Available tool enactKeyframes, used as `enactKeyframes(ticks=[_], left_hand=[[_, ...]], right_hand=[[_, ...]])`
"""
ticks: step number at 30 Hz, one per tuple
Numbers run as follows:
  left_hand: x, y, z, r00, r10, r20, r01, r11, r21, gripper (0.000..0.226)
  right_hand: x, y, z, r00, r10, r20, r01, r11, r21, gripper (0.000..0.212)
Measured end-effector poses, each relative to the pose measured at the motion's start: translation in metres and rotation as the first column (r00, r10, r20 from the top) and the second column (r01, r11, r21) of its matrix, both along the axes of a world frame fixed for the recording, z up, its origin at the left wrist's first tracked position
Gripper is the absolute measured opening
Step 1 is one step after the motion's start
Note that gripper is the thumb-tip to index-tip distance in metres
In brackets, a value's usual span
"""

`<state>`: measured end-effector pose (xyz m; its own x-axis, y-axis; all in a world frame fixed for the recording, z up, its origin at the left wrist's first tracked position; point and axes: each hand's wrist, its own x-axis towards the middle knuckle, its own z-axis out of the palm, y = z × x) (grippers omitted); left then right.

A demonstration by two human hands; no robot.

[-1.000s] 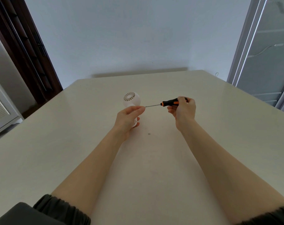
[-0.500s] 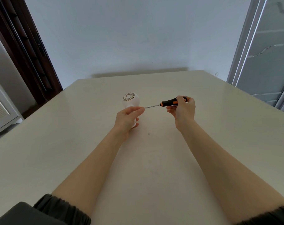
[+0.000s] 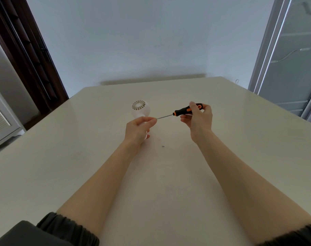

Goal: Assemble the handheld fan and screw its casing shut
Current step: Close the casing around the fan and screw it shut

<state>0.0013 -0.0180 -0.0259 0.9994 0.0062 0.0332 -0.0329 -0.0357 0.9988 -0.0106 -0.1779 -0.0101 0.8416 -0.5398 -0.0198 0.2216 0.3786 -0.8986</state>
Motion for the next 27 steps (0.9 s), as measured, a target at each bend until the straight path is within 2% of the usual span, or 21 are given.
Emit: enactKeyframes(ticks=[5,9,14,19,21,25,27], left_hand=[[0.001,0.002,-0.001,0.999,0.050,0.007,-0.050,0.998,-0.048,0.008],[0.002,0.002,-0.001,0.997,0.058,0.046,-0.058,0.998,-0.006,0.008],[0.002,0.000,-0.001,0.997,0.061,0.047,-0.061,0.998,0.008,0.006],[-0.001,-0.001,0.000,0.999,0.027,0.047,-0.029,0.999,0.034,0.006],[-0.002,-0.002,0.000,0.999,0.022,0.036,-0.023,0.999,0.027,0.006],[-0.002,-0.003,0.000,0.999,0.026,0.028,-0.026,0.999,0.021,0.008],[-0.002,-0.003,0.000,0.999,0.032,0.025,-0.032,0.999,0.019,0.008]], right_hand=[[-0.002,0.004,-0.005,0.993,0.117,0.016,-0.118,0.967,0.226,0.019],[-0.002,0.006,-0.008,0.984,0.176,0.038,-0.180,0.958,0.222,0.033],[-0.006,0.007,-0.005,0.973,0.229,0.031,-0.231,0.966,0.120,0.058],[-0.005,0.009,-0.004,0.966,0.218,0.138,-0.243,0.948,0.208,0.079],[-0.004,0.010,-0.003,0.965,0.211,0.154,-0.243,0.941,0.234,0.070],[-0.005,0.011,-0.001,0.965,0.235,0.116,-0.255,0.944,0.211,0.012],[-0.004,0.011,-0.002,0.966,0.238,0.102,-0.255,0.941,0.221,0.007]])
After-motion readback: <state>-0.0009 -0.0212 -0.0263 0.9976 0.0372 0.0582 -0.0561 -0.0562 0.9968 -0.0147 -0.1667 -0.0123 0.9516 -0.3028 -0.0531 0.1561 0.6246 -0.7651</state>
